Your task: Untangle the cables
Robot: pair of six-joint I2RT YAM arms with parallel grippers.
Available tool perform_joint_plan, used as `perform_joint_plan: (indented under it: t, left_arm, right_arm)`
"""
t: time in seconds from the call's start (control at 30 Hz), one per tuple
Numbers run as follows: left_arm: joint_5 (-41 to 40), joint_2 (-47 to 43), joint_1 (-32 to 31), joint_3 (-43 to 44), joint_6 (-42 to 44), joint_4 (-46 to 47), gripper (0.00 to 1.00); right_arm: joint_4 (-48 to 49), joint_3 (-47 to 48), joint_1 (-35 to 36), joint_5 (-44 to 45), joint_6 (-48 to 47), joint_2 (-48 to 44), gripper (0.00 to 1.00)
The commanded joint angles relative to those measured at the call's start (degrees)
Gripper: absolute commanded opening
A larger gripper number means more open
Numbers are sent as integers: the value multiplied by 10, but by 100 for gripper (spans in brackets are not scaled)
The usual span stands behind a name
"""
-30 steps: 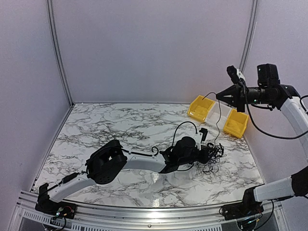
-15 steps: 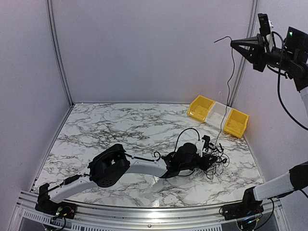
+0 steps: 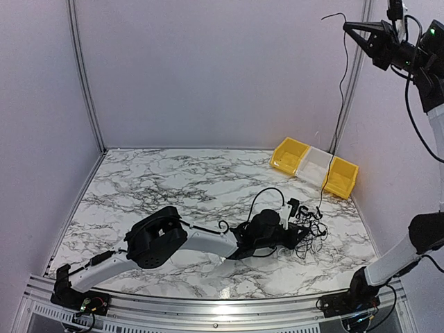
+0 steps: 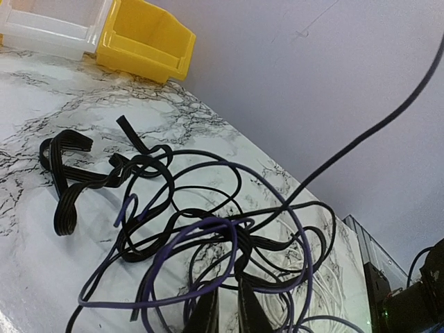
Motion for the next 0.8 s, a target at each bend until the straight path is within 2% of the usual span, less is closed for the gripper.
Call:
perform_joint_plan:
  t: [0.0, 0.13, 0.33, 0.4, 0.57, 0.77]
  left_arm:
    - [-8, -34, -2, -27, 25, -10, 12]
    - [-10, -78, -2, -76, 51, -6, 16]
    - [-71, -233, -2, -265, 92, 30, 46]
    - [-107, -290, -2, -336, 103, 39, 52]
    - [-183, -417, -2, -498, 129, 69, 62]
    - [-255, -534, -2, -635, 136, 79, 64]
  right_arm:
    - [95, 19, -22, 0, 84, 13, 0]
    - [58, -16, -23, 45, 25, 1, 0]
    - [44, -238, -8, 117, -69, -59, 0]
    - [31, -303, 23, 144, -105, -71, 0]
    - [7, -432, 110, 192, -169, -81, 0]
    - [10, -522, 215, 240, -210, -40, 0]
